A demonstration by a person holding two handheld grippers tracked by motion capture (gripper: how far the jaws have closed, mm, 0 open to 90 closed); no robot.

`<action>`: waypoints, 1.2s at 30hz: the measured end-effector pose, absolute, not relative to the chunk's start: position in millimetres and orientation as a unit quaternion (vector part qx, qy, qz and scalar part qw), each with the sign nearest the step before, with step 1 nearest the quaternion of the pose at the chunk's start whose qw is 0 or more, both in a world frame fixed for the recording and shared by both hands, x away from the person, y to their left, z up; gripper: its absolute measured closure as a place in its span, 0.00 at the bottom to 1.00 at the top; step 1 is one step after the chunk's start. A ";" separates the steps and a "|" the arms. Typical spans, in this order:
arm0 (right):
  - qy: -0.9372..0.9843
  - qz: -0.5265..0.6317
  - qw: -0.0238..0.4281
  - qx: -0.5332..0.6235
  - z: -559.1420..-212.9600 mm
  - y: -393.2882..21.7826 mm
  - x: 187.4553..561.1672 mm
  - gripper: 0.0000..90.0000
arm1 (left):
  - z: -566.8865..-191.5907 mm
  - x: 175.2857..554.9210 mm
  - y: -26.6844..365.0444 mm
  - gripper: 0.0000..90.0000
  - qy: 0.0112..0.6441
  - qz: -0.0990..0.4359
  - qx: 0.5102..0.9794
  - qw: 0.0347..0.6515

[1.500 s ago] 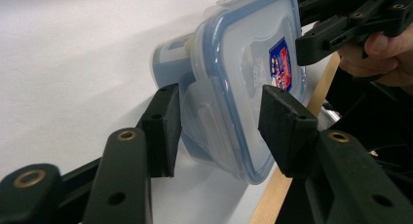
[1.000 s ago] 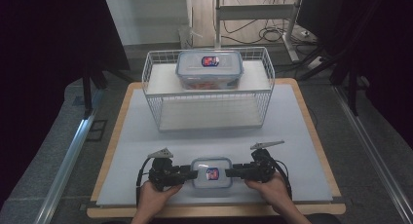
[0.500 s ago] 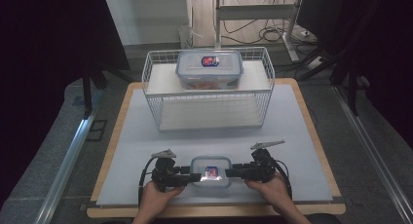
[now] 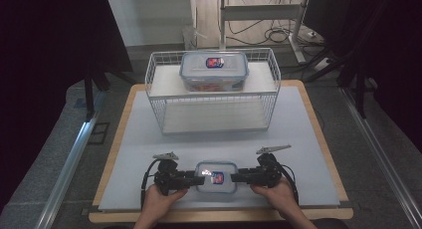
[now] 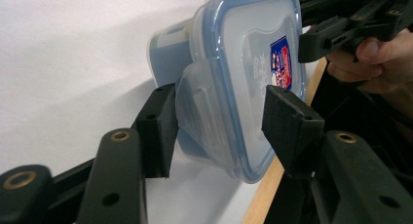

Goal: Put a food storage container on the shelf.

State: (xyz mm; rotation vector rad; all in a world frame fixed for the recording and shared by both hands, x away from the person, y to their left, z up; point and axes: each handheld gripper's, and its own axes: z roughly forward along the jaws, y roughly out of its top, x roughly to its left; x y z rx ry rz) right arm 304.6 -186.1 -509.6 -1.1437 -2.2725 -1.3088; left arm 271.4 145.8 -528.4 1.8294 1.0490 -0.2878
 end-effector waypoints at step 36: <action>-0.760 -0.496 0.135 -0.397 -475.3 -194.5 315.4 0.62 | -486.2 282.4 150.3 0.63 0.407 -0.101 0.742 0.523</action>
